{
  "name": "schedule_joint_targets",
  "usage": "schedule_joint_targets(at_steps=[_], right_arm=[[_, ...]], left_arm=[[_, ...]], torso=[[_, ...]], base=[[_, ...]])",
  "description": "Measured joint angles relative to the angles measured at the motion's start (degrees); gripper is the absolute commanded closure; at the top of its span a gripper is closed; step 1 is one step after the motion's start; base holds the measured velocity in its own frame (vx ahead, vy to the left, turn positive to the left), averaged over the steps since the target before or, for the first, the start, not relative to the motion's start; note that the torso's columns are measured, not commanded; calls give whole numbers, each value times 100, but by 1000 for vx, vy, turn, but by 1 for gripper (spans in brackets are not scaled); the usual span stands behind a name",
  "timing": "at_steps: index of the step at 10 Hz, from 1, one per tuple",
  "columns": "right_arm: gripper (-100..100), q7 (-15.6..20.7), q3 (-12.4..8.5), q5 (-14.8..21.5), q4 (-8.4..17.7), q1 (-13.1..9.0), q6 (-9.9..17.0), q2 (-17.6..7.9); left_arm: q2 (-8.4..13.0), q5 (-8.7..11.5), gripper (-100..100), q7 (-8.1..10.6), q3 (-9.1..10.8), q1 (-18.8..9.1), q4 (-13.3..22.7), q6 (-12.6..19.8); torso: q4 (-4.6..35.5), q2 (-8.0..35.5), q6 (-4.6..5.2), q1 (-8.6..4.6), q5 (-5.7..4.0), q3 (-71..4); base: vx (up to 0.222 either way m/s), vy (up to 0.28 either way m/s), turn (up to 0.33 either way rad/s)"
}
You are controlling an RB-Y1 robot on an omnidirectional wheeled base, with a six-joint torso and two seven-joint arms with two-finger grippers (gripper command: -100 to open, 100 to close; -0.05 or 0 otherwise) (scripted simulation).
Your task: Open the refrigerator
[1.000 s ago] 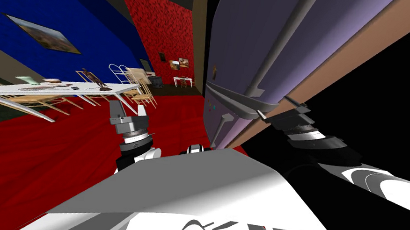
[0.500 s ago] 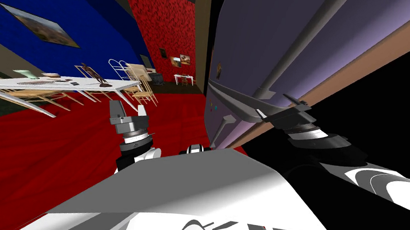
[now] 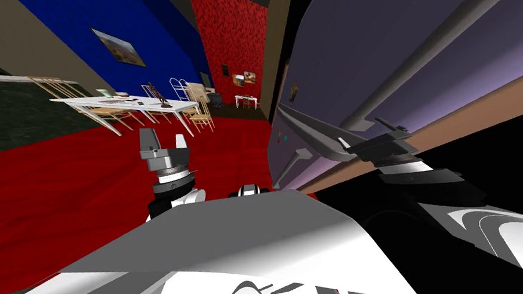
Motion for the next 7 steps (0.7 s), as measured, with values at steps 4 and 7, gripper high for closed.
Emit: schedule_joint_targets(at_steps=[4,7], right_arm=[[100,84,183,-36,-301,-37,-120,210],[100,161,196,-224,-655,-45,-426,477]], left_arm=[[1,0,0,0,2,2,0,0],[1,0,0,0,2,2,0,0]], torso=[[4,22,9,-16,-12,20],[9,41,22,-17,-17,36]], base=[[64,-51,-252],[51,-52,-173]])
